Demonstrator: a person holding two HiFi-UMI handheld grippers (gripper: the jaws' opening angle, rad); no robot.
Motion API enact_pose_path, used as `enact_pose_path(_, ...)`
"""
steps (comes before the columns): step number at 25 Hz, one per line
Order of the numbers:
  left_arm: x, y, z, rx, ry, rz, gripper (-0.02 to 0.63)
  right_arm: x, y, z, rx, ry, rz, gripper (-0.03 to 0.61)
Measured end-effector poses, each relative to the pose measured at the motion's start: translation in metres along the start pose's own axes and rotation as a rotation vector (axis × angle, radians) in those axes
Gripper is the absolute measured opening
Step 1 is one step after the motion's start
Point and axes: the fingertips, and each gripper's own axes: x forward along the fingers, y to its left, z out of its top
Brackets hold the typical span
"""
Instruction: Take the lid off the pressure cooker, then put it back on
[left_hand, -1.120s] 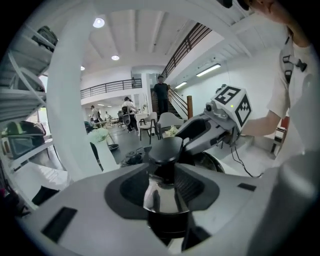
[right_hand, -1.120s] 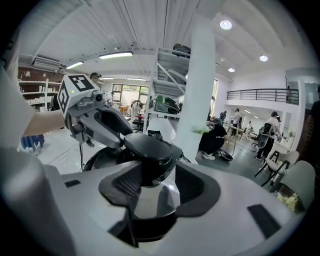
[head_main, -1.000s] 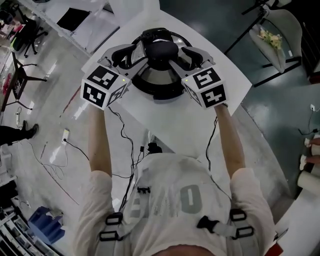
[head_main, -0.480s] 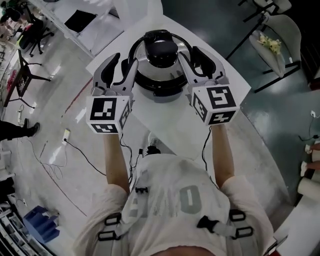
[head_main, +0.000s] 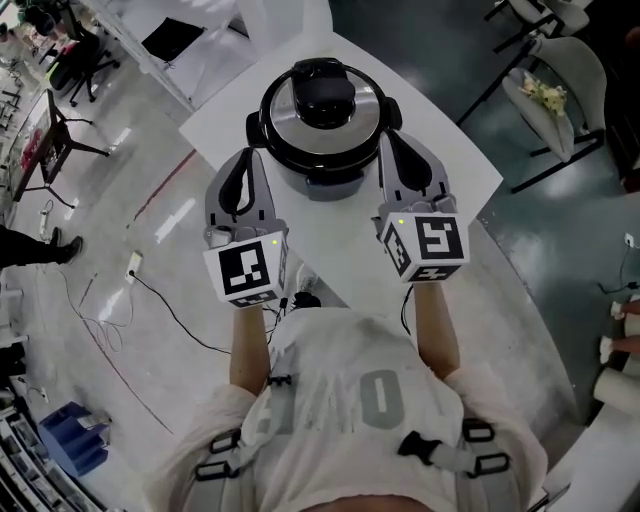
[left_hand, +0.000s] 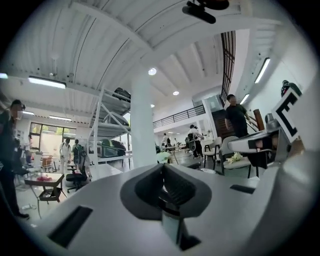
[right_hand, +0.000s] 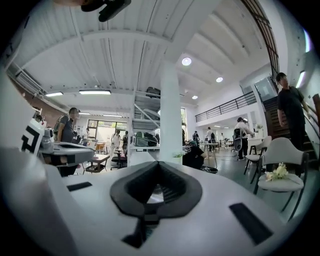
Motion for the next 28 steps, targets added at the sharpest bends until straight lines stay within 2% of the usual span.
enact_pose_path(4, -0.006, -0.007, -0.007, 0.003, 0.008, 0.000, 0.018, -0.007, 0.003, -0.022, 0.015, 0.048, -0.002, 0.009)
enact_pose_path(8, -0.005, -0.009, -0.008, -0.013, 0.006, -0.004, 0.018, -0.008, 0.009, -0.035, -0.012, 0.088, 0.020, 0.009)
enact_pose_path(28, 0.005, -0.005, -0.015, -0.026, 0.027, -0.009, 0.018, -0.006, -0.002, -0.030, -0.007, 0.074, 0.010, 0.009)
